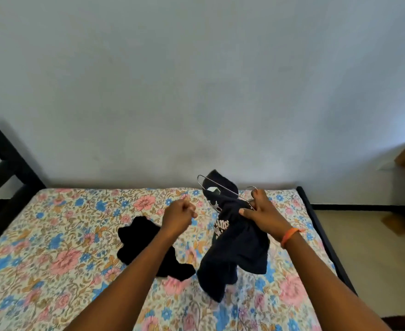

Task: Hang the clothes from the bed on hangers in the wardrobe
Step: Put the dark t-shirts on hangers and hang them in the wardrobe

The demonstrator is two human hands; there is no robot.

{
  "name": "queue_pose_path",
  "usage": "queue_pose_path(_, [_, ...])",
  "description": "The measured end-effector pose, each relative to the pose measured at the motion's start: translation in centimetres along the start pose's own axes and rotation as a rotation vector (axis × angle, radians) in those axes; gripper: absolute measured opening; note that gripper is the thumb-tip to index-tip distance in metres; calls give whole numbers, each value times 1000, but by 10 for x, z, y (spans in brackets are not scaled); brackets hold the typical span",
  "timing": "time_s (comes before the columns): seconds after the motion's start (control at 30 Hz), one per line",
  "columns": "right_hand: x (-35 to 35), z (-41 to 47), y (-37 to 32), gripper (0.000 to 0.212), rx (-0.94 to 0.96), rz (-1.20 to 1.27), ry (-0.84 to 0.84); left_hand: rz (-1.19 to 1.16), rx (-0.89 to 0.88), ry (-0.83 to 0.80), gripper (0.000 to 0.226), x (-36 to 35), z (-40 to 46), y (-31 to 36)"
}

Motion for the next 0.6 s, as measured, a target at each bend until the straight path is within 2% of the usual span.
queue_pose_path(0.03, [5,-2,-13,34,65,-56,-6,-50,34,53,17,6,9,-1])
queue_pose_path(0.1, [14,-4,-31,36,161,-245,-5,-326,197,70,24,14,22,2])
queue_pose_path(0.13, [18,-5,-37,37,203,-312,-1,-490,318,2,33,13,26,6])
queue_pose_path(0.2, [25,-10,-50,38,268,-339,22,-740,581,-277,63,0,26,18])
queue_pose_path(0.27, [30,-15,-56,40,316,-283,52,-840,729,-524,83,-22,16,28])
queue_pose_path(0.3, [30,-17,-58,41,323,-262,62,-863,757,-594,86,-35,11,31])
queue_pose_path(0.37, [28,-22,-59,43,325,-241,71,-970,804,-622,77,-58,5,31])
queue_pose_path(0.47, [24,-31,-54,45,307,-186,50,-1070,923,-487,52,-79,1,17])
queue_pose_path(0.53, [24,-36,-47,50,236,-173,20,-1107,914,-325,24,-81,7,7])
queue_pose_path(0.6, [28,-39,-35,57,137,-171,26,-1140,826,-266,16,-77,13,7])
Point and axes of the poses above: each hand's wrist, its own z-axis towards the middle knuckle, its own x-axis out of the back of the hand, y = z × x, the point moved 5 cm from there along z, towards the middle knuckle, and after that the axes turned 1 degree about x, right-handed, at the moved point
